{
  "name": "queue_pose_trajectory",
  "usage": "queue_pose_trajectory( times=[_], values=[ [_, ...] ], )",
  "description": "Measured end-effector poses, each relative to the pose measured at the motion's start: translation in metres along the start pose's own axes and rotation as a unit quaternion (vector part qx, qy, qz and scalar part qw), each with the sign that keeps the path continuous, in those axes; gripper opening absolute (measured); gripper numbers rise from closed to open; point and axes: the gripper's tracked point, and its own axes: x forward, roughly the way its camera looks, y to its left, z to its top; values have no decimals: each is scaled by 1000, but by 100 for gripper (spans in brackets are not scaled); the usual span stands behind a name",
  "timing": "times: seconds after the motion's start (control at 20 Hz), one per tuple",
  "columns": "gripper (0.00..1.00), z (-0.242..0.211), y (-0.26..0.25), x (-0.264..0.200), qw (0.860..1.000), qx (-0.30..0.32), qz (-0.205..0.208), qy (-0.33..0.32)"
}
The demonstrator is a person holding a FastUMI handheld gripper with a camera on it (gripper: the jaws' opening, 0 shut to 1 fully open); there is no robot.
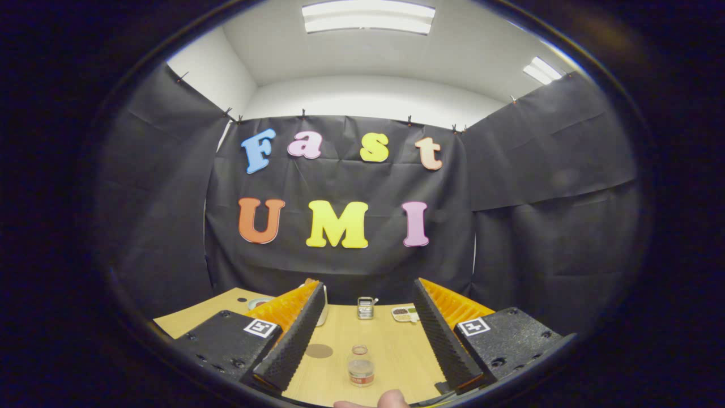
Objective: Take the bottle from table, then pour the juice into the cup, finally place the bottle on the coaster
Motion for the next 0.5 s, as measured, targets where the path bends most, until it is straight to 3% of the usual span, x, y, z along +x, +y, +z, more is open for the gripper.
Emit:
queue_pose_trajectory(
  times=[0.5],
  values=[
    [100, 7, -5, 2, 1000, 8, -12, -18]
  ],
)
